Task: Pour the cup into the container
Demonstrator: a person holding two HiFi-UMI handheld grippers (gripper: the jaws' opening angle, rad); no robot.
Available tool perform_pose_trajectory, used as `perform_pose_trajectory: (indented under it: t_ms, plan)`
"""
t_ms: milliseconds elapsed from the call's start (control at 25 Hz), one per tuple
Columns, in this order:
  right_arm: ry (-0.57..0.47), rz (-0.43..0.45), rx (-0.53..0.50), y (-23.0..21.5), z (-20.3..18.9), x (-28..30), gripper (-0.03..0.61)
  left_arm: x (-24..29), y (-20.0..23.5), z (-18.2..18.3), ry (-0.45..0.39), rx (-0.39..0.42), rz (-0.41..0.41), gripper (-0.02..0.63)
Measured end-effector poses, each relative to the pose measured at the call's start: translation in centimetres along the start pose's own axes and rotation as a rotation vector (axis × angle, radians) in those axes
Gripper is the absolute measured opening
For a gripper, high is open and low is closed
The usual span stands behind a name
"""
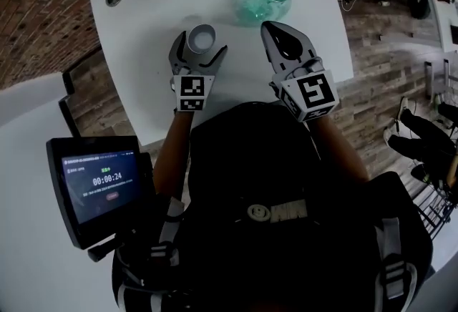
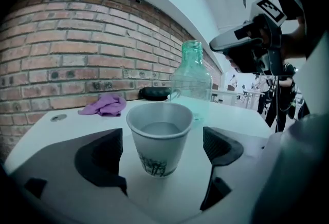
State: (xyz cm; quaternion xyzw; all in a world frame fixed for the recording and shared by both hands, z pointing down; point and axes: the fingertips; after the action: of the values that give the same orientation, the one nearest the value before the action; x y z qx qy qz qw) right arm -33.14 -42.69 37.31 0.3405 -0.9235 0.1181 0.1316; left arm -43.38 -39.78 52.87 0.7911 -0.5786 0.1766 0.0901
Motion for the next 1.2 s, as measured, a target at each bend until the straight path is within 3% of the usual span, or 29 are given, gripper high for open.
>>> perform_pose_trajectory:
  t_ms: [160,360,480,1040,1200]
  plan:
    - [0.022,-0.015,-0.003,-1.2,-0.1,-0.1,-0.005,0.8,0.6,0.2,-0.027,-0.076,-0.021,0.497]
    - [0.021,-0.008,-0.016,-1.3,-0.1,0.2,-0.005,1.5,0.6,0.4,-0.013,-0.062,-0.029,0.483]
    - [0.025,0.010,-0.022,-0.7,-0.2,0.4,-0.005,1.4,1.1,0.2,-0.004,-0.060,0.006,0.409]
    - [0.006,0.013,-0.024,-0.2,0.4,-0.1,-0.005,1.5,0.5,0.1,0.030,-0.031,-0.024,0.407]
    - [0.002,0.010,-0.029,0.1,0.6,-0.2,-0.005,1.4,-0.7,-0.1,0.047,0.011,-0.081,0.407]
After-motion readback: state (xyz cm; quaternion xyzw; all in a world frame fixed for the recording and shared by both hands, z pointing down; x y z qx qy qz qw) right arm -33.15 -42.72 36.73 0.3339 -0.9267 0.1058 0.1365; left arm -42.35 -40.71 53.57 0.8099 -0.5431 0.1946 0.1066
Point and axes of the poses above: the fingertips, and each gripper's own axes: x forward along the fingers, y to its left, z out of its top, and after that the axes turned 6 degrees about x, right-handed
